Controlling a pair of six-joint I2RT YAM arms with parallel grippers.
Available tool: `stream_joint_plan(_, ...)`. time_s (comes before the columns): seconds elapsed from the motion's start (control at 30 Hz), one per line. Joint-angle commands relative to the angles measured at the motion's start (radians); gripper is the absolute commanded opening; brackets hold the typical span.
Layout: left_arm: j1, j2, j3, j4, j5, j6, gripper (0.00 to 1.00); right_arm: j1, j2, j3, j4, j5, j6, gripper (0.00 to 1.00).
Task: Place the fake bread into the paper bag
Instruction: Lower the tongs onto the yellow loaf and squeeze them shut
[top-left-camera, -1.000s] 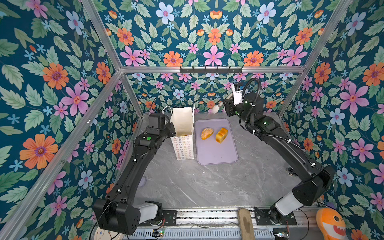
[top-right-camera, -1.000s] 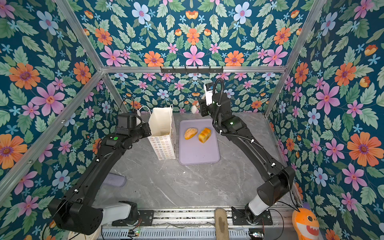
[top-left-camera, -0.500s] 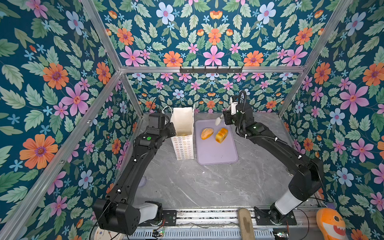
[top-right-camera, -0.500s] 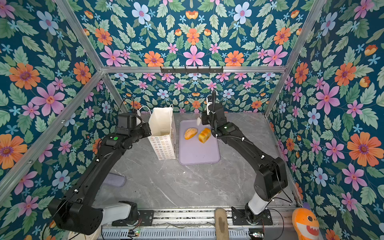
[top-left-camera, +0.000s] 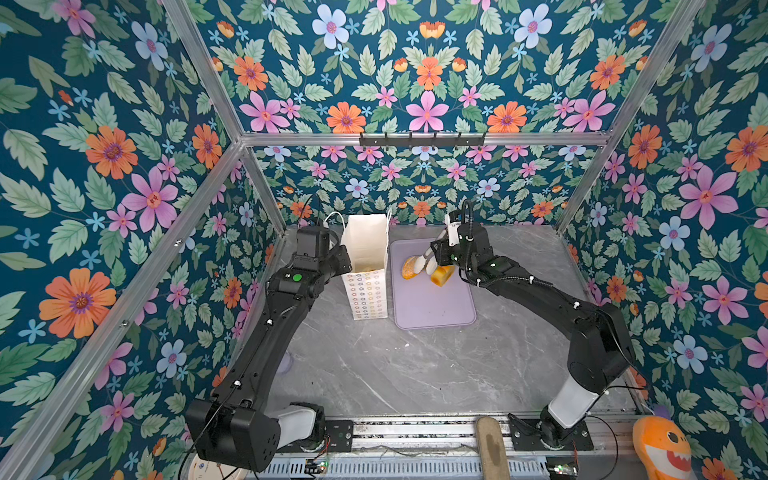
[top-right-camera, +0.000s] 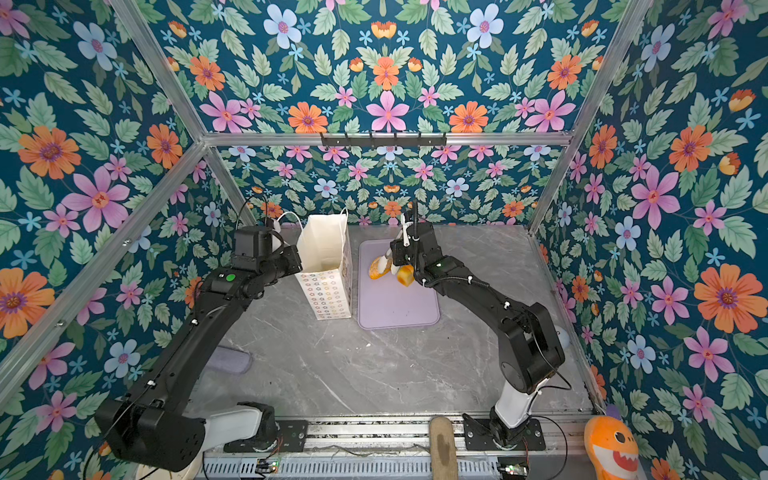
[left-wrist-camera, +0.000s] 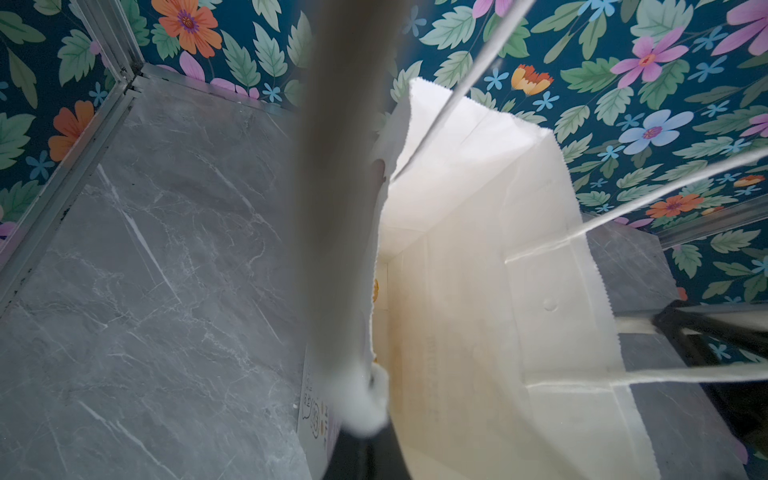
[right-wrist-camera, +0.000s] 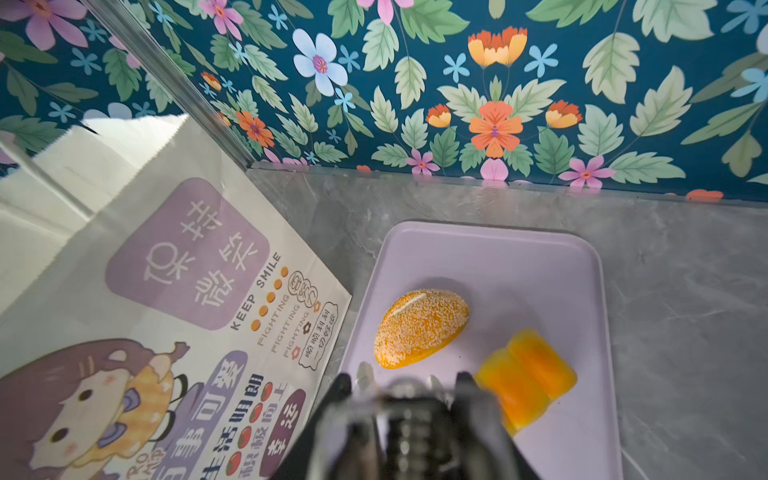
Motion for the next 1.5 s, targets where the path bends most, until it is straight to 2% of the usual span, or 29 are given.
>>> stream_joint_plan(0.0,0.002,-0.004,0.002,0.001,0.002,0.001,0.00,0.005,0.028,0.030,0.074,-0.001,0.022,0.40)
stream_joint_plan(0.27,0.001,-0.008,0.011,-0.012,-0.005,0.005,0.00,0.010,0.084,0.058,0.051,0.049,-0.023,0.38)
stream_joint_plan(1.17,0.001,0.004,0.010,-0.001,0.014,0.001,0.00,0.013,-0.021,-0.057,-0.022,0.155,-0.121,0.39)
stream_joint_plan(1.47,0.001,0.003,0.006,0.006,0.022,-0.002,0.00,0.013,-0.056,-0.073,-0.023,0.115,-0.107,0.39)
